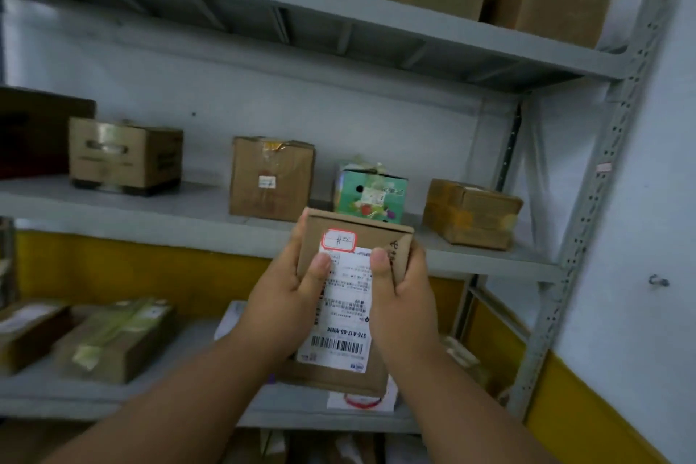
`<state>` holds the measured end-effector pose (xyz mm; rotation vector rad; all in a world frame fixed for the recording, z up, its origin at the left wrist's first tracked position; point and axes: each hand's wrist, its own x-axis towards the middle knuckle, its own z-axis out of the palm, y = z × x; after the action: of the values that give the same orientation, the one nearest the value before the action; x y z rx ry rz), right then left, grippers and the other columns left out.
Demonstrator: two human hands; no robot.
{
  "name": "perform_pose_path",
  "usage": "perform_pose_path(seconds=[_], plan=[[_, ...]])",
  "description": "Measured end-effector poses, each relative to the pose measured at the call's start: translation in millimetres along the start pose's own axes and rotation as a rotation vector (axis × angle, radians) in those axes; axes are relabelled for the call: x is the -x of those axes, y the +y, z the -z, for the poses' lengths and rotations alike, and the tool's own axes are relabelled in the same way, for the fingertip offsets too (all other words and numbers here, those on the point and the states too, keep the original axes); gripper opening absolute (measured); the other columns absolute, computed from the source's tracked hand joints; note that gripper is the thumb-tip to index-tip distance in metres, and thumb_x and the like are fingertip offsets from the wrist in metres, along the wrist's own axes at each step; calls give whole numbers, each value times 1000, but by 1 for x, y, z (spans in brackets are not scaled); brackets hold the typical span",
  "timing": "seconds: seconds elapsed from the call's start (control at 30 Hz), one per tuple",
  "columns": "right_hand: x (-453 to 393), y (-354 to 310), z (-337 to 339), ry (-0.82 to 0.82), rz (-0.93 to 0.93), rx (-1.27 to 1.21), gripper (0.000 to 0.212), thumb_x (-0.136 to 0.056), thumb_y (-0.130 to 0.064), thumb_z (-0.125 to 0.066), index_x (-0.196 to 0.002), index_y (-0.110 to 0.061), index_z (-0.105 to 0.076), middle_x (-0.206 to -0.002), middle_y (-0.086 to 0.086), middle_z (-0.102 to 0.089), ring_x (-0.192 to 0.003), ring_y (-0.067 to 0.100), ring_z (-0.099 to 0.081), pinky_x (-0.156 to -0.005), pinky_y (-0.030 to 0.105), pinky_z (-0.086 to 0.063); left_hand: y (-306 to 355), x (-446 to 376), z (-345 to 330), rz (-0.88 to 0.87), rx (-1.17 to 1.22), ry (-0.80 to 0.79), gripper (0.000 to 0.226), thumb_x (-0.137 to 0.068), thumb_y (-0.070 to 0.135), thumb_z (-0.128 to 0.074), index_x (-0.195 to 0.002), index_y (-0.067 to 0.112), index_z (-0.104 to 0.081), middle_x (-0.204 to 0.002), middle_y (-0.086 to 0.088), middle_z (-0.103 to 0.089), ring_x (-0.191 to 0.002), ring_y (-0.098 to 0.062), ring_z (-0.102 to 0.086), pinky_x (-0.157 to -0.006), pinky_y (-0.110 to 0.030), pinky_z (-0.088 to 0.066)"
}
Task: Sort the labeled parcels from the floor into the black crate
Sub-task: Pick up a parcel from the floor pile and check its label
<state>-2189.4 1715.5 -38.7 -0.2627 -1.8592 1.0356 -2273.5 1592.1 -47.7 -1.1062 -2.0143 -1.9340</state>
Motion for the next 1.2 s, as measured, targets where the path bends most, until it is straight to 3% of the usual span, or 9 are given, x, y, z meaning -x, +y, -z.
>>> perform_pose_path(seconds=[0.13, 0.3, 0.4, 0.5, 0.6, 0.7, 0.83, 1.03, 1.2], plan=[[55, -38, -86, -85, -19, -70, 26, -94, -57, -49, -115, -41, -47, -99, -9, -70, -85, 5, -69, -71, 34, -59, -8, 46, 105, 0, -154, 107, 66, -85, 70, -37, -148, 54, -24, -96, 49, -59, -82, 21, -61, -54, -2, -45], [158, -115, -227, -301, -22, -160, 37, -93, -64, -45, -122, -41, -44, -103, -7, -66, -83, 7, -68, -59, 20, -54, -29, 139, 280, 167, -311, 342, 54, -91, 66, -40, -143, 64, -22, -90, 37, -67, -74, 17, -63, -46, -11, -48], [242, -171, -320, -455, -29, -269, 47, -91, -67, -44, -129, -40, -43, -108, -4, -67, -89, 14, -70, -70, 35, -61, -36, 213, 398, 244, -397, 474, 53, -90, 68, -40, -142, 61, -29, -94, 39, -66, -75, 13, -66, -54, -15, -51], [328, -230, -399, -595, -82, -413, 32, -92, -63, -49, -118, -44, -45, -107, -5, -68, -91, 17, -70, -77, 46, -60, -30, 286, 504, 306, -510, 583, 49, -91, 63, -42, -139, 59, -34, -92, 28, -71, -73, 6, -69, -61, -25, -57], [393, -283, -452, -679, -152, -529, 36, -92, -63, -51, -119, -39, -49, -105, -5, -70, -87, 12, -70, -71, 35, -60, -12, 339, 579, 359, -626, 629, 52, -94, 60, -42, -142, 63, -23, -89, 27, -68, -73, 14, -64, -51, -7, -48], [427, -319, -489, -714, -136, -539, 39, -92, -63, -49, -122, -40, -45, -111, -3, -68, -88, 7, -67, -62, 18, -52, 2, 370, 632, 352, -665, 669, 60, -89, 65, -40, -146, 55, -24, -90, 31, -66, -76, 20, -61, -51, -1, -42], [444, -339, -528, -767, -82, -519, 38, -85, -72, -45, -116, -51, -40, -111, -6, -66, -96, 15, -66, -78, 37, -56, -8, 385, 673, 370, -622, 743, 59, -95, 59, -42, -148, 54, -20, -101, 17, -68, -71, 11, -66, -45, -7, -45], [443, -299, -591, -828, -86, -457, 44, -90, -66, -47, -128, -44, -43, -112, -9, -67, -93, 9, -66, -75, 34, -56, -73, 371, 694, 438, -516, 733, 58, -93, 62, -44, -146, 55, -24, -91, 21, -72, -66, 3, -70, -45, -12, -49], [418, -260, -661, -864, -141, -426, 18, -82, -75, -40, -98, -67, -41, -94, -9, -69, -78, 8, -71, -65, 41, -62, -137, 326, 723, 511, -446, 718, 62, -84, 71, -43, -138, 74, -13, -102, 14, -71, -71, 1, -72, -49, -19, -56]])
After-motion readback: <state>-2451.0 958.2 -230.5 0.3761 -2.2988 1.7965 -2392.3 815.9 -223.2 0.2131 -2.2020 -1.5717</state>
